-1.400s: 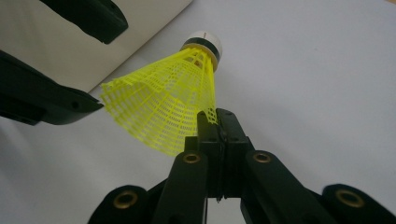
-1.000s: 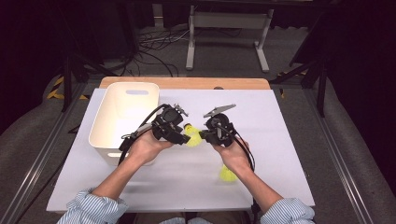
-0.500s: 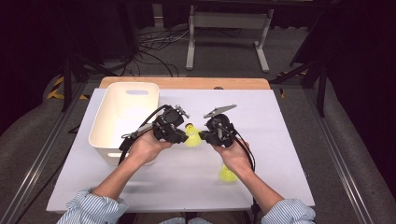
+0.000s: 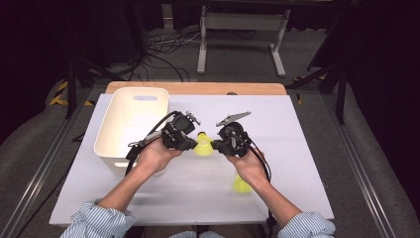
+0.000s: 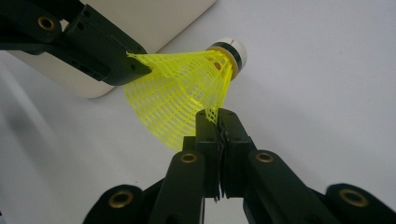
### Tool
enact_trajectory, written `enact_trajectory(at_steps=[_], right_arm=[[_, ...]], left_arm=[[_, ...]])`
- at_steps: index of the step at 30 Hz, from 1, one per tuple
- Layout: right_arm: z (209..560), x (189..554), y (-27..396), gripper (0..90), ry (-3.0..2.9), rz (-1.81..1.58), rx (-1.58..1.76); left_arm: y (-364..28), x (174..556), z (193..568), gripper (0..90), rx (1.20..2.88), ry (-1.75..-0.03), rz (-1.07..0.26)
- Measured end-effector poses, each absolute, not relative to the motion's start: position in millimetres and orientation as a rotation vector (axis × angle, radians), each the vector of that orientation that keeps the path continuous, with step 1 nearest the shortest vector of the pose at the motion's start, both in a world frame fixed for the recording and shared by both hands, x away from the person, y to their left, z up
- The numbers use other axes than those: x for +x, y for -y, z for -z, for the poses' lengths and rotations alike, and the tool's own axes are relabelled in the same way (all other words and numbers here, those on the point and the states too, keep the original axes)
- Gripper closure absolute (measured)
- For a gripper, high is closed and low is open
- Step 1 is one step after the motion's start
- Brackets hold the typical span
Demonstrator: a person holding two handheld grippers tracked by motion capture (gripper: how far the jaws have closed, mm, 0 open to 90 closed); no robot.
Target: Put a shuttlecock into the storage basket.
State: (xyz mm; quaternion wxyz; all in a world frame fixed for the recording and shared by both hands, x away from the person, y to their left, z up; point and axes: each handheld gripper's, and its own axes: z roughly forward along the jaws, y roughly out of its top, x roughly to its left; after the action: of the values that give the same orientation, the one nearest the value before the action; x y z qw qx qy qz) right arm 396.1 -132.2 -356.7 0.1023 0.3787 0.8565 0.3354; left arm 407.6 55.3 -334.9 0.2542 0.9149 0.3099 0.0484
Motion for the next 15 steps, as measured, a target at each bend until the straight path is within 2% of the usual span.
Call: enact_trajectory(at_steps=[4,8,11,12,15], right_arm=[[356.5,396.1,132.8,80.5,-2.53,-1.007,1.119],[356.3,395.3,132.9,66.0,-2.525,-1.023,1.111],[355.7,394.6,134.2,57.6,-2.52,-1.04,1.101],[355.7,394.6,134.2,57.6,-2.52,-1.04,1.101],[355.1,393.9,137.2,48.1,-2.509,-1.063,1.097]], left_arm=[[-55.0,409.0,333.7,89.8,2.482,-0.853,-0.15],[-53.3,408.7,334.3,90.0,2.486,-0.862,-0.165],[-52.8,408.6,334.6,90.0,2.485,-0.869,-0.166],[-52.9,408.8,334.4,90.0,2.487,-0.87,-0.166],[-53.2,409.1,333.8,90.0,2.487,-0.869,-0.17]])
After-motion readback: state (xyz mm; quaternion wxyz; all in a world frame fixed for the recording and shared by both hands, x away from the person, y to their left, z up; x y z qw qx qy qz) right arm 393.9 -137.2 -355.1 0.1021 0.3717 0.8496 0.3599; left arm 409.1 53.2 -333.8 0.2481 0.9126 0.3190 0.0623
